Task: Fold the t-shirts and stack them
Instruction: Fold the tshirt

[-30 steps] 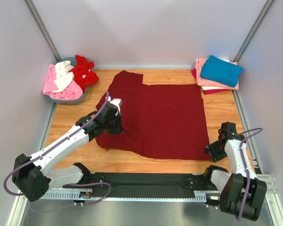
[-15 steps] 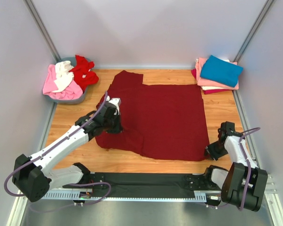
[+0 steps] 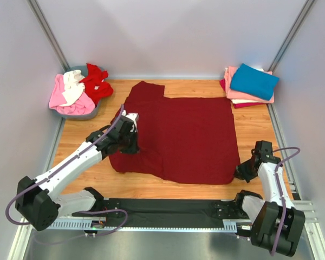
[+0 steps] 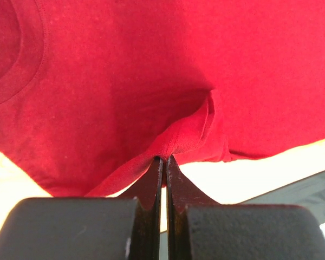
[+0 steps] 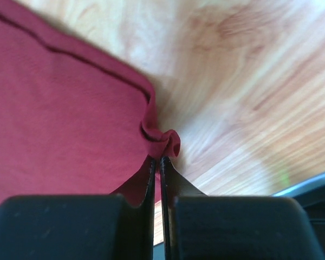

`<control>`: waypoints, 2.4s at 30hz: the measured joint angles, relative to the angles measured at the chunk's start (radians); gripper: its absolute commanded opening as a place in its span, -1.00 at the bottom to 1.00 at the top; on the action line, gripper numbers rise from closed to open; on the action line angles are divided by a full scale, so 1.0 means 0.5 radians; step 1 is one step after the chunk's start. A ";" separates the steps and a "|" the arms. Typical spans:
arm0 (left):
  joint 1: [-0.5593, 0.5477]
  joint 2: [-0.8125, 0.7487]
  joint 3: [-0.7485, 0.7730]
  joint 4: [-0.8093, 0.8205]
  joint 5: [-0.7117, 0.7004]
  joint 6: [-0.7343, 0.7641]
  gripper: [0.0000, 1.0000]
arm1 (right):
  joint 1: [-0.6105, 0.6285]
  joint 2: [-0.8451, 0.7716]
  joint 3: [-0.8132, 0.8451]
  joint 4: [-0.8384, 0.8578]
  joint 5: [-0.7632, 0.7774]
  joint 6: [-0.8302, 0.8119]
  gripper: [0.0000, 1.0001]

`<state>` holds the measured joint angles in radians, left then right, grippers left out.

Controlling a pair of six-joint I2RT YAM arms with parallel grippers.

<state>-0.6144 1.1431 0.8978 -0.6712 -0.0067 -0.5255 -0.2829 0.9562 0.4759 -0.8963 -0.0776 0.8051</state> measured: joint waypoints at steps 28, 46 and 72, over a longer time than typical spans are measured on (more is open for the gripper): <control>0.084 0.772 1.125 -0.430 -0.379 0.412 -1.00 | 0.128 0.958 0.914 0.417 -0.286 -0.300 -0.99; 0.336 1.182 1.445 -0.318 -0.304 0.653 -1.00 | 0.169 1.255 1.126 0.465 -0.267 -0.235 -0.99; 0.404 1.765 1.656 -0.069 -0.605 0.803 -1.00 | 0.185 1.624 1.373 0.540 -0.068 -0.144 0.84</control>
<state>-0.4122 2.0254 1.7260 -0.7059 -0.3092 -0.1238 -0.1905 1.7679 1.1622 -0.6262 -0.1116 0.7330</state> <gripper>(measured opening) 0.008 0.920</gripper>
